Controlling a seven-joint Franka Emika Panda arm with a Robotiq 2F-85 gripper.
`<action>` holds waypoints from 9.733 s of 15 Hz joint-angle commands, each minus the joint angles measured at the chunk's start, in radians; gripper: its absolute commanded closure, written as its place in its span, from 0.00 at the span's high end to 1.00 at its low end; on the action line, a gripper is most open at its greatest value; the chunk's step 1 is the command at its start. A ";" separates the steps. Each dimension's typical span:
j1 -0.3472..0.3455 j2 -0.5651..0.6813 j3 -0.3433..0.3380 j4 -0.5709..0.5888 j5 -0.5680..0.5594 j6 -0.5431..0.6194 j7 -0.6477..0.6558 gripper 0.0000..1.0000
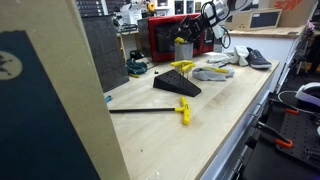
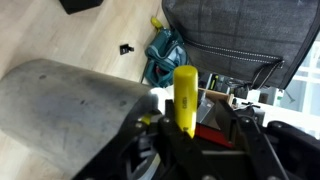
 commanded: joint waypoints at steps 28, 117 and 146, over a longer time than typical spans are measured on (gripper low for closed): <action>0.039 -0.413 0.192 -0.073 -1.165 0.414 0.861 1.00; -0.003 -0.089 0.146 0.142 -1.656 0.223 1.920 0.06; 0.074 -0.152 0.252 0.223 -1.525 0.213 2.035 0.06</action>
